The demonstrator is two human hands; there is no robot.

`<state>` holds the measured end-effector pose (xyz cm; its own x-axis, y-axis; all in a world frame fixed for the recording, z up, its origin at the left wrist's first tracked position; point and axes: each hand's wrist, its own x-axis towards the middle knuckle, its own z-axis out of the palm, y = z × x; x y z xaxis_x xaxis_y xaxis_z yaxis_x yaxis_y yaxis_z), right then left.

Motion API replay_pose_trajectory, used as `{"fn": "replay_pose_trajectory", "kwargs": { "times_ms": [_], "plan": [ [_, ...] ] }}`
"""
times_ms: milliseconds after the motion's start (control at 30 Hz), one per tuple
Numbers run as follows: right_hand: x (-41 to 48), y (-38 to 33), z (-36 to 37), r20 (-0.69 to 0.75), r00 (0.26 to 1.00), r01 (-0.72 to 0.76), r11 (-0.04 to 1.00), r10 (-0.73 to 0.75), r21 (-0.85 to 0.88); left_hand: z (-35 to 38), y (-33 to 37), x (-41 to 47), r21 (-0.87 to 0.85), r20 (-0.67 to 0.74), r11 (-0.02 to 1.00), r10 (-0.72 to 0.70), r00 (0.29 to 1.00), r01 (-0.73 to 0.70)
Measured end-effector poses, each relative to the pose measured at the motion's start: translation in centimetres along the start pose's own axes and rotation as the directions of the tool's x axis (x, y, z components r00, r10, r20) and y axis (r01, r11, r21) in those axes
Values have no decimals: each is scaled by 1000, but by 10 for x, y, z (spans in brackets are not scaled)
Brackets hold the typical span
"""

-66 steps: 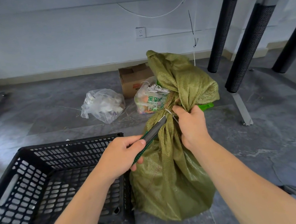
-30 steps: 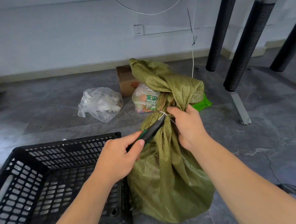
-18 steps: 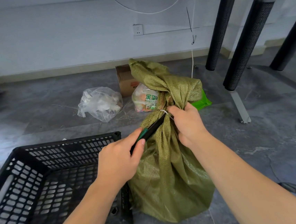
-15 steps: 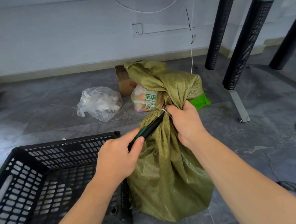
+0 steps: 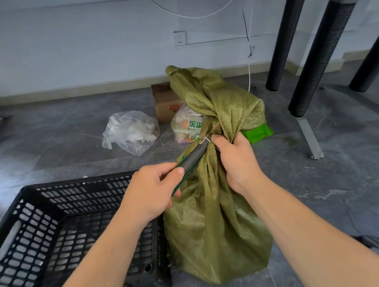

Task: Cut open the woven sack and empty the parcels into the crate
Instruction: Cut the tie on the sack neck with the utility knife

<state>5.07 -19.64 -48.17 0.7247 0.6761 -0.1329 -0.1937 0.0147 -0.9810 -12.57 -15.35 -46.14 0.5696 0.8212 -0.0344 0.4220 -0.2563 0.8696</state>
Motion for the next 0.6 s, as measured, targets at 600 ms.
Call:
{"fn": "replay_pose_trajectory", "kwargs": {
  "times_ms": [600],
  "plan": [
    [1,-13,-2,102,975,-218,935,197,280,32,-1,-11,471,59,862,185,981,-191]
  ]
}}
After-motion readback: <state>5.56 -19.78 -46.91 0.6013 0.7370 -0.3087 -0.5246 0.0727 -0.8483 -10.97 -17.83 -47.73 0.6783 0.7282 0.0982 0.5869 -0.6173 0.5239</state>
